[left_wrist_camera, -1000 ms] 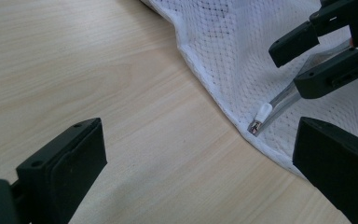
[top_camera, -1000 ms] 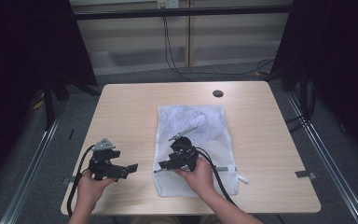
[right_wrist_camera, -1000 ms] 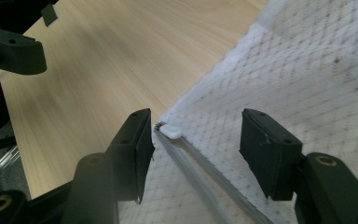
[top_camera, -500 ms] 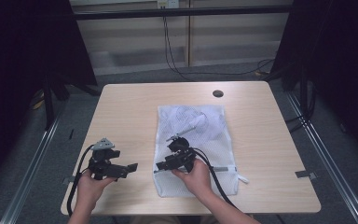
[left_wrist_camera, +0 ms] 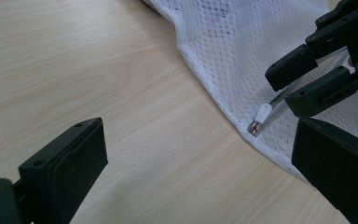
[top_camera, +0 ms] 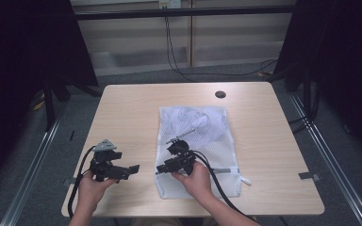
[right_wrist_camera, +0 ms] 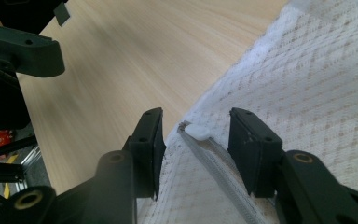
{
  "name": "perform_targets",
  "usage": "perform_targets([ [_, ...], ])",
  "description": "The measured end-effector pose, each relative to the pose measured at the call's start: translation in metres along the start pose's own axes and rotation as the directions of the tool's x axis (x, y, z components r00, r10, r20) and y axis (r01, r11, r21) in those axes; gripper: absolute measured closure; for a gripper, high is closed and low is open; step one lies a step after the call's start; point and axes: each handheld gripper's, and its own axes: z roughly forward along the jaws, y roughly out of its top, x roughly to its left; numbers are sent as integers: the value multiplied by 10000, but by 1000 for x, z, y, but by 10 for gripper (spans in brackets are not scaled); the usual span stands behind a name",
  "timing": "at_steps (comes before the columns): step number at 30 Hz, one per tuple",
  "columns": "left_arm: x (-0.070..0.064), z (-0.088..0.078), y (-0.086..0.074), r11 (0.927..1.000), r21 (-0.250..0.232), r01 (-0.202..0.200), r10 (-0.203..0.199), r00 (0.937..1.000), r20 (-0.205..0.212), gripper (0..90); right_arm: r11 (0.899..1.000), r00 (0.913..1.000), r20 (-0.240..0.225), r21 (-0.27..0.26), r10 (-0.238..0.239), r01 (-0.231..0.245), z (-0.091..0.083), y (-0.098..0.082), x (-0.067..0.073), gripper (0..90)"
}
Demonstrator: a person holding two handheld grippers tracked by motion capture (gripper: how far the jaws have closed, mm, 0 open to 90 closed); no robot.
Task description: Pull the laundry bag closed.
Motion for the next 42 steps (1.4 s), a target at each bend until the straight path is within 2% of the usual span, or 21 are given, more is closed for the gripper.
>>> perform_targets([
  [4,1,-1,0,10000,-9,5,-5,10000,28,31,10000,10000,-83,86,8,-7,4,0,-1,601],
  [18,1,0,-1,10000,17,78,-78,10000,10,34,9997,9995,-282,226,121,-114,18,0,3,672],
  [24,2,0,-1,10000,13,69,-69,10000,-13,35,9997,9994,-320,239,102,-94,17,1,3,708],
  [42,2,0,-1,9999,65,114,-114,9999,-1,39,9981,9994,-305,585,188,-170,25,1,5,744],
])
